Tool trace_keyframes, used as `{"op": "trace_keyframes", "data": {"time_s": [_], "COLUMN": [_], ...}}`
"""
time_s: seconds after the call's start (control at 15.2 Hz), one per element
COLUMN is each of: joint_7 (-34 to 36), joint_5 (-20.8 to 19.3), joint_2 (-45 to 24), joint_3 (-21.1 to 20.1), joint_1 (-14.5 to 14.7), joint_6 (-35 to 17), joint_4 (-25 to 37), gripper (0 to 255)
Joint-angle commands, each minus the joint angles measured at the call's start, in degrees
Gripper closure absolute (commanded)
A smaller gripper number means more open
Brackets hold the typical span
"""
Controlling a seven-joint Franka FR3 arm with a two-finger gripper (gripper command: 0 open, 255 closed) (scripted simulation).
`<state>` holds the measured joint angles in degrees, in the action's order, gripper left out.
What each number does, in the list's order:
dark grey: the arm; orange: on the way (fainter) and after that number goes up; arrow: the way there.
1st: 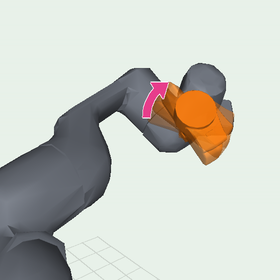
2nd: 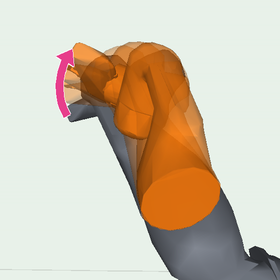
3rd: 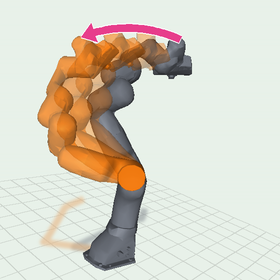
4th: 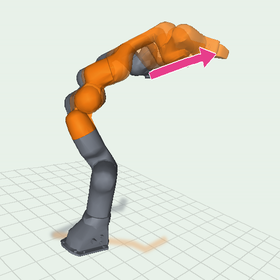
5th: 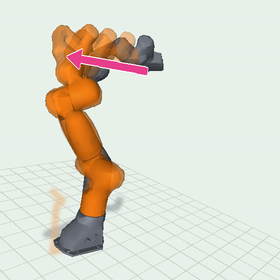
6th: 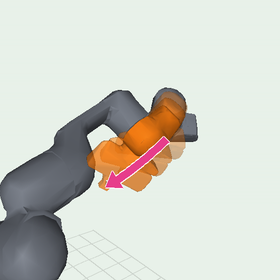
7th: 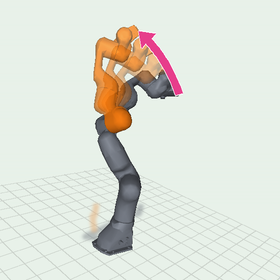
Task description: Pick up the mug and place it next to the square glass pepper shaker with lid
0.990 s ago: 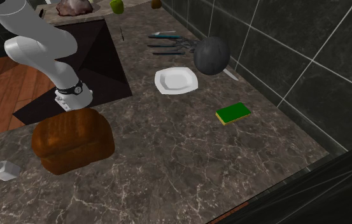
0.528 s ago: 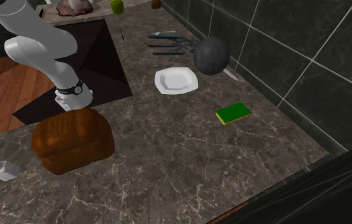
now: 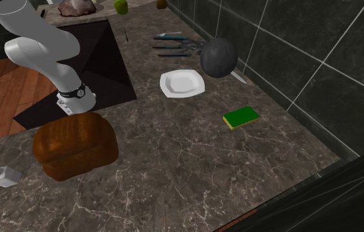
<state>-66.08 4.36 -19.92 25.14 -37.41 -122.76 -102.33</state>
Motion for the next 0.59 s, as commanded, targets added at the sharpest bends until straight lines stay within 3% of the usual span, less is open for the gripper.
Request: {"op": "trace_keyframes", "data": {"time_s": [0.0,0.53], "joint_7": [0.4,0.6], "joint_5": [-0.6,-0.9], "joint_2": [1.2,1.8], "joint_3": [0.2,0.3], "joint_1": [0.3,0.5], "joint_6": [2.7,4.0], "joint_4": [1.5,2.3], "gripper": [0,0]}}
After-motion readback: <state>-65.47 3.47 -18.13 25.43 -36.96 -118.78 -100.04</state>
